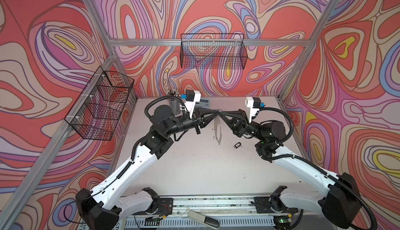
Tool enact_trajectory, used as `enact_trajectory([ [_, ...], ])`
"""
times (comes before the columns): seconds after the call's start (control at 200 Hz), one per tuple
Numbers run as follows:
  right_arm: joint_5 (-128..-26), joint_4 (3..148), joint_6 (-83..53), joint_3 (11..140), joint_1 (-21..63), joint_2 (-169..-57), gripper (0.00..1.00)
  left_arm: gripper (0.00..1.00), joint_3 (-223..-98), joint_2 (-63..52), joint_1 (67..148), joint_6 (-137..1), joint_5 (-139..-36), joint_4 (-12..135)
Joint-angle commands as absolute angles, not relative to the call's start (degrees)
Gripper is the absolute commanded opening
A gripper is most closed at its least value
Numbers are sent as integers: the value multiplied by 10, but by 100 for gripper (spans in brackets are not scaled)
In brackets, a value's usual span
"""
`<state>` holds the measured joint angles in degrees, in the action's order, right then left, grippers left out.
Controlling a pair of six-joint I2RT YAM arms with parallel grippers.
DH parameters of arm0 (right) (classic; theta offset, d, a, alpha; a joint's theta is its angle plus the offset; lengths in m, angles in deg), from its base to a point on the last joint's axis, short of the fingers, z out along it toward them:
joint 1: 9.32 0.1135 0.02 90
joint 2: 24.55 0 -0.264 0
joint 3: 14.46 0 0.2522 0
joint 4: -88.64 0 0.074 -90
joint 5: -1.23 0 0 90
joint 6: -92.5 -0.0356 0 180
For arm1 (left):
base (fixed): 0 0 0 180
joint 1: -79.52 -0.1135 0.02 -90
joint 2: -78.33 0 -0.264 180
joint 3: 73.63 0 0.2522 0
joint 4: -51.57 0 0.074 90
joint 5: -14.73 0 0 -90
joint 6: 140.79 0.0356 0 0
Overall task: Attach keys to a key ring
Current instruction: Pass the keyring.
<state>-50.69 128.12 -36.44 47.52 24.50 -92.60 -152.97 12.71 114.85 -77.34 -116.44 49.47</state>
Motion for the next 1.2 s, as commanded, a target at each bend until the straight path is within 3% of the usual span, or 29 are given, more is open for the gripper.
enact_trajectory([
  [0.0,-526,1230,-313,469,248,-883,7,0,-1544,140,1149,-766,-1167,497],
  [0.04,-535,1208,-299,467,247,-870,12,0,-1544,140,1149,-766,-1167,497],
  [0.085,-545,1181,-280,467,247,-854,29,0,-1544,141,1149,-765,-1169,497],
  [0.115,-553,1158,-268,467,247,-843,32,0,-1544,141,1149,-765,-1171,497],
  [0.526,-578,998,-184,501,245,-793,34,0,-1546,140,1150,-759,-1210,490],
  [0.952,-474,907,-147,594,229,-842,27,0,-1583,134,1149,-707,-1241,556],
  [1.192,-418,960,-195,597,189,-865,26,0,-1552,145,1149,-708,-1227,506],
])
